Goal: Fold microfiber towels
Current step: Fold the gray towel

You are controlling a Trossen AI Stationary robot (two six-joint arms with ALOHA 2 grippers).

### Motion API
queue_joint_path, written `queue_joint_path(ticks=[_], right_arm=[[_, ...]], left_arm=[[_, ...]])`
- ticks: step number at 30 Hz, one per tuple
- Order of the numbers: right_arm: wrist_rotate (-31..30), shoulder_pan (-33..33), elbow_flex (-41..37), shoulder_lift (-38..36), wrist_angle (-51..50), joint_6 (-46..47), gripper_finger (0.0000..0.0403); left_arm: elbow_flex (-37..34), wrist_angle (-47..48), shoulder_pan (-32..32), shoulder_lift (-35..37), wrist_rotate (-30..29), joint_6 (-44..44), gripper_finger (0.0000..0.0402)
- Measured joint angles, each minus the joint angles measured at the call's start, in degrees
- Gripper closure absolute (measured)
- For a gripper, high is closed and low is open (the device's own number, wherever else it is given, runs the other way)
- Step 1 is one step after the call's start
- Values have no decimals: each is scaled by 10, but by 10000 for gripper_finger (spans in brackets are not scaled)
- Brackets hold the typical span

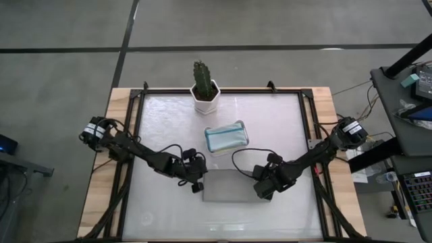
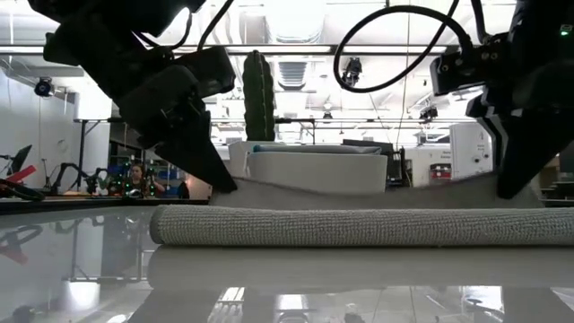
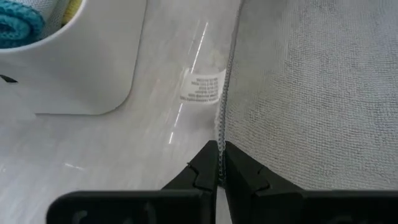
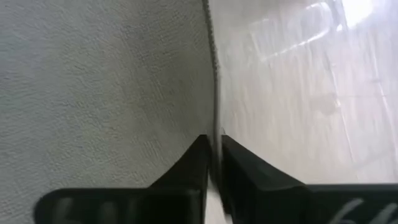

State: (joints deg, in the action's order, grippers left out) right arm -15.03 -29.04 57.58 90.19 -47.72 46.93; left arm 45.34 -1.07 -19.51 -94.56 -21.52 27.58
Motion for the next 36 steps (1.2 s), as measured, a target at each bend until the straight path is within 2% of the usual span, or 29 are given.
queue_joint_path(ticks=[3,10,17,20,25,30,36], right_arm=[[0,2,0,0,-15,7,350],[0,3,19,-3,-95,21,288],[0,-11,33,-17,-103,15,271],[0,-21,32,-23,-98,20,280],[-27,-47,27,-29,-57,37,301],[-56,-69,5,-26,56,21,305],[-61,-71,-34,-4,196,-2,305]], left_arm=[[0,0,0,0,0,1,372],[1,6,0,3,0,-11,282],[15,68,0,53,2,-40,235],[15,83,0,87,2,-43,231],[11,44,-20,109,2,-57,233],[11,-30,-50,73,2,-59,262],[17,-95,-65,4,3,-55,313]])
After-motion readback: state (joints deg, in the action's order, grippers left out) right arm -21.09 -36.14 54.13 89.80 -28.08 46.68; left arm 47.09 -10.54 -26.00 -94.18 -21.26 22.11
